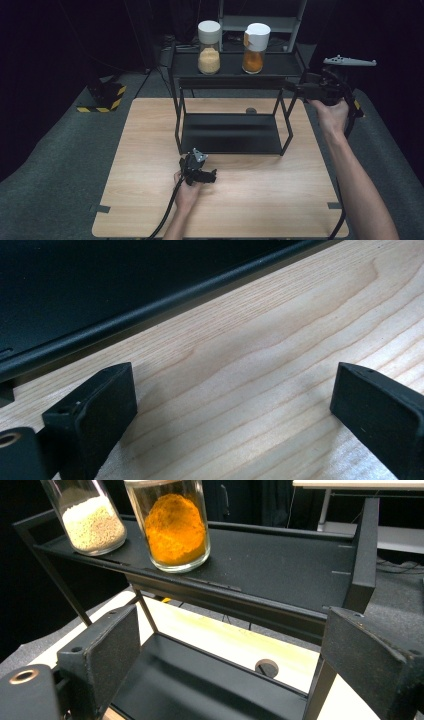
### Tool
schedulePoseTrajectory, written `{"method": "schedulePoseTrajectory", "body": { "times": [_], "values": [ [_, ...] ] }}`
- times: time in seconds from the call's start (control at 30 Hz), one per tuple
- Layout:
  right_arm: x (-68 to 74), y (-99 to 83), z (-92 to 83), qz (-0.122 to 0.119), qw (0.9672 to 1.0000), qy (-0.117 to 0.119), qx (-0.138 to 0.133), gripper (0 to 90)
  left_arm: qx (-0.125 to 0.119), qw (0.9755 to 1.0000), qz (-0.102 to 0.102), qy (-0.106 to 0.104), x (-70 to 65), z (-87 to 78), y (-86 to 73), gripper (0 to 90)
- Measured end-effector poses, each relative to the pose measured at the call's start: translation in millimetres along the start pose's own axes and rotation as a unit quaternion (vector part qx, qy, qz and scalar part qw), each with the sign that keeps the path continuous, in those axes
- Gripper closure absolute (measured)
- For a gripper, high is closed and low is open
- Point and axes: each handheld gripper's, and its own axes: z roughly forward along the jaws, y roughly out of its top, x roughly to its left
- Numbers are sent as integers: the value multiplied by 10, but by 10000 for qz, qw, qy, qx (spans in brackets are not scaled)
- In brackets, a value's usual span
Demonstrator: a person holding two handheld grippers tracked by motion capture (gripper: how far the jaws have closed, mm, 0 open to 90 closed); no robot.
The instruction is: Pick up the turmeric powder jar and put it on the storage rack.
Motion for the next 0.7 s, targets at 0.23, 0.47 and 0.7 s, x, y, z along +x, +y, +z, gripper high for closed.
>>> {"method": "schedulePoseTrajectory", "body": {
  "times": [0.23, 0.47, 0.7],
  "values": [
    [32, -41, -1, -78, 10000, 18, 28, 84, 1, 10000, 1, -1, 0, 0, 0, 45],
    [53, -95, 15, -94, 9999, 40, 36, 85, 0, 10000, 1, 0, 0, 0, 0, 45],
    [48, -148, 54, -97, 9999, 84, 73, 85, 1, 10000, 1, 0, 0, 0, 0, 45]
  ]
}}
